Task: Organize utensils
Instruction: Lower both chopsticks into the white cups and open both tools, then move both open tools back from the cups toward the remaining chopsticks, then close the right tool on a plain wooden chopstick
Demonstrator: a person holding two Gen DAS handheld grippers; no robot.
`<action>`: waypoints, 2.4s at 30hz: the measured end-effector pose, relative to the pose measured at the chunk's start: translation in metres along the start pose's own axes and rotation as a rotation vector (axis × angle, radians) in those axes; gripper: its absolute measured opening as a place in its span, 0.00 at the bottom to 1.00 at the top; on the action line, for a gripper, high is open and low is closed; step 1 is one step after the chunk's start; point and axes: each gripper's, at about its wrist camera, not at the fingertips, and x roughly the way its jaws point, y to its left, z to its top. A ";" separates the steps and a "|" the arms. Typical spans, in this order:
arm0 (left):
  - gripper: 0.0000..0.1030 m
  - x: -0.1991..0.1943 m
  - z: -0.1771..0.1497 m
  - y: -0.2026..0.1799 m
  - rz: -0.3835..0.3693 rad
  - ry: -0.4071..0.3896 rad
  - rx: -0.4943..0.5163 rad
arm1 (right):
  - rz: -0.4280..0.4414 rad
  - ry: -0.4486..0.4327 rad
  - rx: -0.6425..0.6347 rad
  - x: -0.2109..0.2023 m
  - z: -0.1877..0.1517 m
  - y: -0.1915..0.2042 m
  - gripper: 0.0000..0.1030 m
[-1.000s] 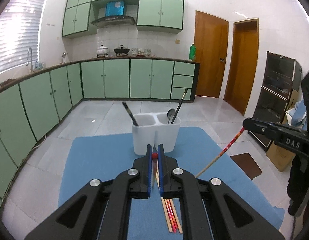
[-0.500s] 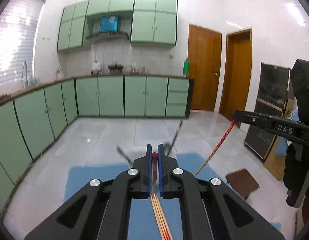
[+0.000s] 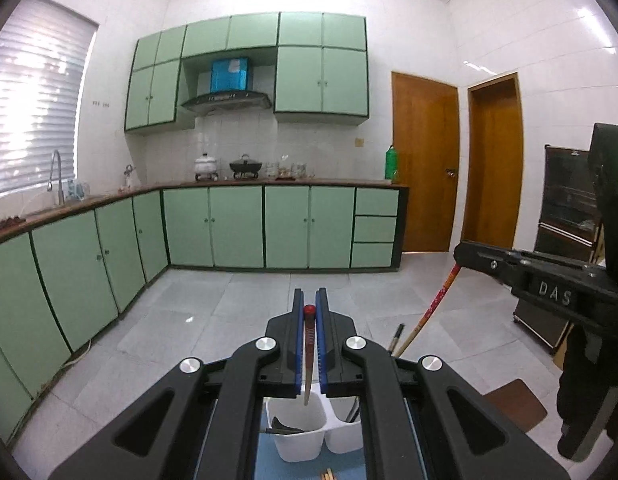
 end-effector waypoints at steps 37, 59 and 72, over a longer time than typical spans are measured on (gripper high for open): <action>0.75 -0.083 -0.190 0.025 0.103 0.250 -0.071 | -0.150 0.170 0.068 -0.073 -0.226 0.011 0.88; 0.75 -0.091 -0.294 0.044 0.193 0.522 -0.069 | -0.071 0.450 0.041 -0.060 -0.336 0.085 0.79; 0.77 -0.089 -0.299 0.048 0.198 0.538 -0.081 | -0.081 0.522 -0.020 -0.044 -0.349 0.110 0.67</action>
